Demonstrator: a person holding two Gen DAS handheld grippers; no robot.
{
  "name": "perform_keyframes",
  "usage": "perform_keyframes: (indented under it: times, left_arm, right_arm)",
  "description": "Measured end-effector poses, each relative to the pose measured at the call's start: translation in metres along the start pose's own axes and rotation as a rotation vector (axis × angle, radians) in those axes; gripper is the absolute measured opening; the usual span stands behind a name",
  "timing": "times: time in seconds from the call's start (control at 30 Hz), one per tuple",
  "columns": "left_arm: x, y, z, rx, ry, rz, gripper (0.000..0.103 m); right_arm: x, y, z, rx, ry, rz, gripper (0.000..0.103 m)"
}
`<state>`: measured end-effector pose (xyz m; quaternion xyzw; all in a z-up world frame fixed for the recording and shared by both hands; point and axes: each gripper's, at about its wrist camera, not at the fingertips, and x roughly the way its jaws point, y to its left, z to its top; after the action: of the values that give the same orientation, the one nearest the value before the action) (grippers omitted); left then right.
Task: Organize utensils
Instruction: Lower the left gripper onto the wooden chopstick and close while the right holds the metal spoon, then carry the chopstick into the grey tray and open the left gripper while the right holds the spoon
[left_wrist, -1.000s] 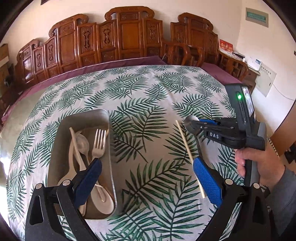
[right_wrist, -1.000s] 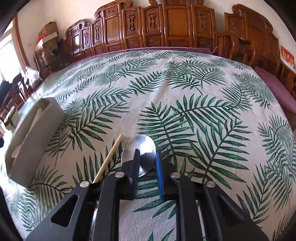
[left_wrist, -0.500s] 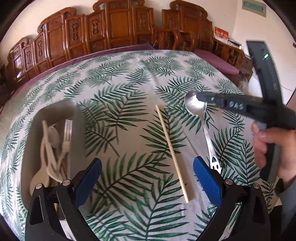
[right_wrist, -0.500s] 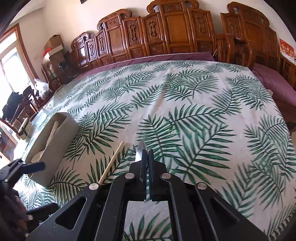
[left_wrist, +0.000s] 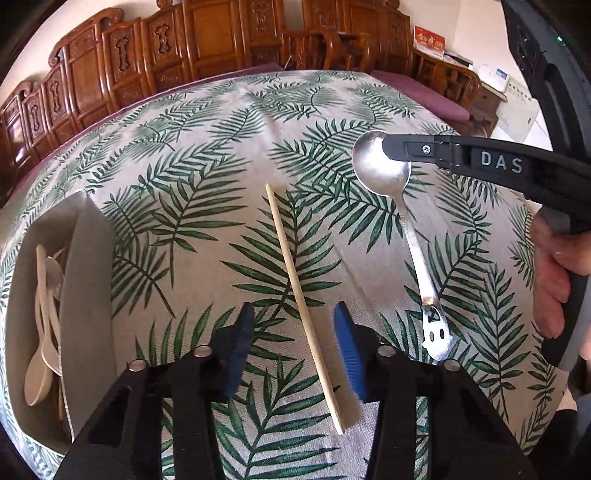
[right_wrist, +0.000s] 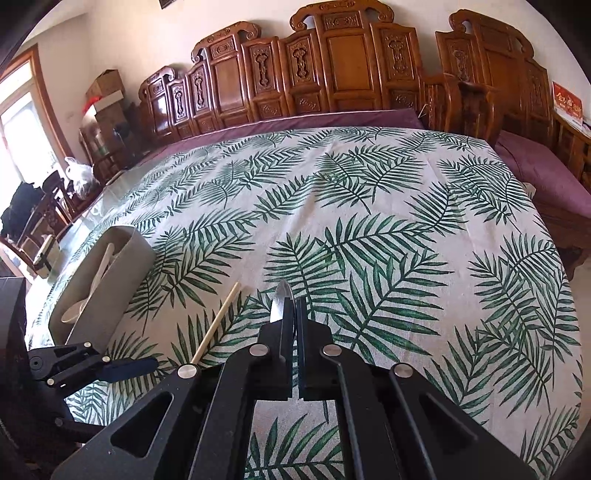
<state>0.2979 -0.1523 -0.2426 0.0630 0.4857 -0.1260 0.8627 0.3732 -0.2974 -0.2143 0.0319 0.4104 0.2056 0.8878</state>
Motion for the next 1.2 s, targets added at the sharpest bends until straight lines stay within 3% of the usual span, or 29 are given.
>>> perform_keyframes:
  times: [0.23, 0.3, 0.67, 1.2]
  left_arm:
    - [0.005, -0.001, -0.003, 0.001, -0.001, 0.013, 0.020]
    - [0.004, 0.001, -0.004, -0.007, -0.004, 0.008, 0.005]
    - [-0.012, 0.018, -0.007, -0.007, -0.019, 0.006, 0.004]
    - [-0.075, 0.072, -0.005, -0.031, -0.115, 0.032, 0.004]
  right_arm:
    - [0.005, 0.004, -0.003, -0.017, 0.026, -0.011, 0.002]
    - [0.006, 0.006, -0.003, -0.019, 0.030, -0.012, 0.002]
    - [0.008, 0.024, -0.005, -0.039, 0.052, 0.012, 0.002]
    - [-0.017, 0.077, -0.004, -0.094, 0.000, 0.056, 0.002]
